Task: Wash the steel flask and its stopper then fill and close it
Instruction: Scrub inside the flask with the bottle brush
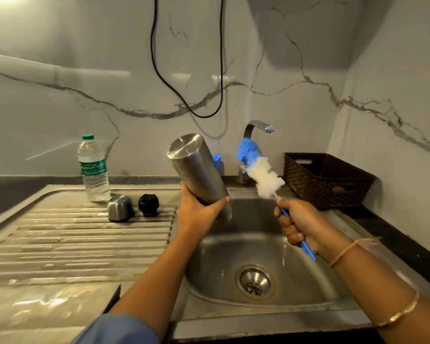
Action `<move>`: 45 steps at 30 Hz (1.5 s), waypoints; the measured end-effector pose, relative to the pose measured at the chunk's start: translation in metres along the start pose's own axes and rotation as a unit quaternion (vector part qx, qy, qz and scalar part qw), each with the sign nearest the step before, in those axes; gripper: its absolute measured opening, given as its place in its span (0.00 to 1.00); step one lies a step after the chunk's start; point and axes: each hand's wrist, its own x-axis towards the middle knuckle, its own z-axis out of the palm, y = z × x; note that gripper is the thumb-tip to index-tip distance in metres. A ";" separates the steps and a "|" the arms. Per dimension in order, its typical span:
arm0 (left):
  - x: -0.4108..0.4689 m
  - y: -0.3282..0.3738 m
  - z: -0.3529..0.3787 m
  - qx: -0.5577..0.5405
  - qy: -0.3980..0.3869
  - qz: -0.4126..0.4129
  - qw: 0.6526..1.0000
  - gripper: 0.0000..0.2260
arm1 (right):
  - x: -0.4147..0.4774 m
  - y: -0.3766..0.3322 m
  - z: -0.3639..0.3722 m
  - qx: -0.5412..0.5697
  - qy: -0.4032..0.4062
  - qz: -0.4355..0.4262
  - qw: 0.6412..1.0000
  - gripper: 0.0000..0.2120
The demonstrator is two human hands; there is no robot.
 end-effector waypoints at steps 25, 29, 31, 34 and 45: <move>0.050 -0.007 -0.231 0.236 -0.033 -0.083 0.968 0.36 | 0.039 0.003 0.059 0.024 -0.054 0.010 0.998 0.15; 0.060 -0.029 -0.256 0.259 0.081 -0.078 0.959 0.33 | 0.043 0.006 0.066 0.012 -0.036 0.004 0.999 0.15; 0.066 -0.041 -0.265 0.262 0.114 -0.081 0.955 0.35 | 0.046 0.008 0.069 -0.001 -0.027 0.001 1.000 0.16; 0.074 -0.053 -0.272 0.252 0.149 -0.076 0.953 0.36 | 0.054 0.013 0.072 -0.009 -0.023 0.008 1.000 0.16; 0.097 -0.077 -0.279 0.192 0.179 -0.048 0.964 0.36 | 0.068 0.017 0.088 -0.040 -0.009 -0.022 0.999 0.16</move>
